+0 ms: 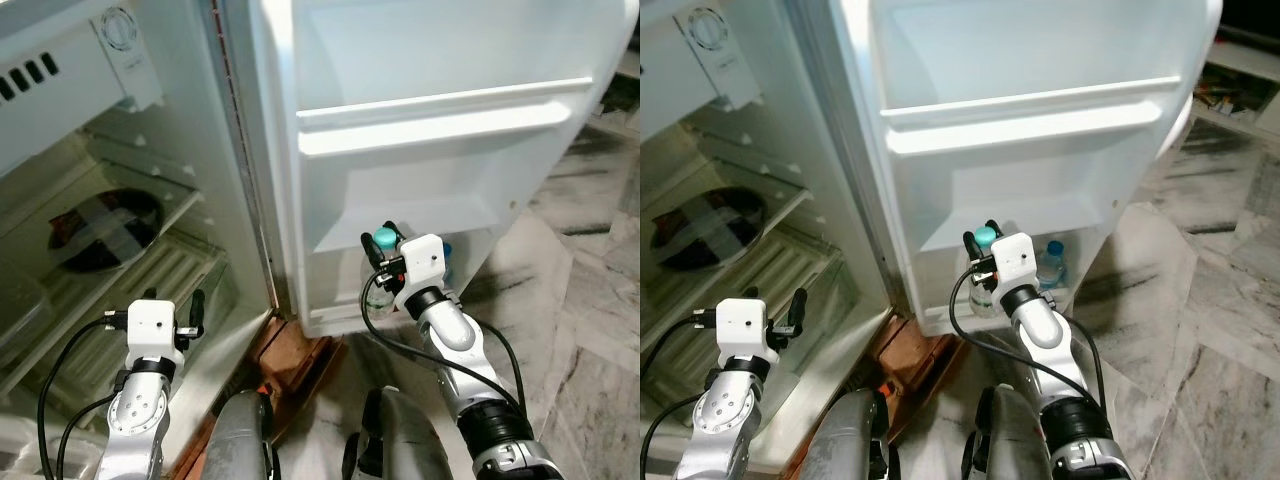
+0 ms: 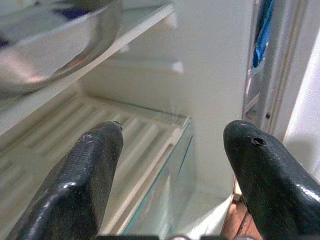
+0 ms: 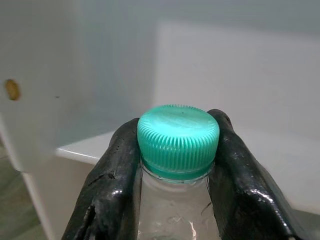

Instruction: Restocking fridge

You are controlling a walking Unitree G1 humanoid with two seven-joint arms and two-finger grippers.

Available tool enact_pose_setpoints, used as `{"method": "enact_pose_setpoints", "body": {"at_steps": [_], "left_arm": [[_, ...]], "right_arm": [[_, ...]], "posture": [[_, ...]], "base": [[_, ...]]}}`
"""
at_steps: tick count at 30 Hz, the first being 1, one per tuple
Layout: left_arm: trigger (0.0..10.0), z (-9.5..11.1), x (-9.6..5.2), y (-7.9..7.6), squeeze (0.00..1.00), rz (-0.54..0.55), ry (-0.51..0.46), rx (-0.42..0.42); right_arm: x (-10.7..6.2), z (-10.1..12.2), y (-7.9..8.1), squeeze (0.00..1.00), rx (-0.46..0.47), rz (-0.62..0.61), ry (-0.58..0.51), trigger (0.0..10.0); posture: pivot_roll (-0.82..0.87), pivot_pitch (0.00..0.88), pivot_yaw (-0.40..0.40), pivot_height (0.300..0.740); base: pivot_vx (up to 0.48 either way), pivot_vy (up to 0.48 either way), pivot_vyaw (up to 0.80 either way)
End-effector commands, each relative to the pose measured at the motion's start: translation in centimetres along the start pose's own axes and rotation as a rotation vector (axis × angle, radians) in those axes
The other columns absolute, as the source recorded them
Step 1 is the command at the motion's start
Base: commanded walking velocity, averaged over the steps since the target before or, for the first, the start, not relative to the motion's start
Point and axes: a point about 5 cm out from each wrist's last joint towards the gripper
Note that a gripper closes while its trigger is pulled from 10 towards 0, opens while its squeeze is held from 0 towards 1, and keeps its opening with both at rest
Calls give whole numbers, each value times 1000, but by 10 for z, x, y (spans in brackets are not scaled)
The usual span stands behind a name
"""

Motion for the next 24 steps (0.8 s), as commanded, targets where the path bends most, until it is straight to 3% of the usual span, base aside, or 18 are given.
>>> {"method": "enact_pose_setpoints", "body": {"at_steps": [1,9,15,24], "left_arm": [[10000,1,-1,-1,0,3,-10,-9],[10000,2,-1,0,0,10,-10,-7],[10000,6,-3,6,0,39,-22,19],[10000,3,-26,32,0,101,14,77]], "right_arm": [[2,5,-3,0,-14,1,-25,10000],[3,5,0,0,-16,5,-27,10000],[10,10,12,0,-11,45,-53,10000],[15,19,38,0,-13,144,-99,10000]], "posture": [[96,76,1,642],[98,80,0,642],[118,111,3,642],[154,192,8,607]], "base": [[0,0,0],[0,0,0],[0,0,0],[0,0,0]]}}
Point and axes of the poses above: a point about 5 cm out from each wrist's last joint towards the gripper, its own x axis pointing out of the wrist towards the gripper, its own z axis along the axis of the wrist's last joint, y = z × x, and after that the axes turned 5 degrees about -x, right-handed
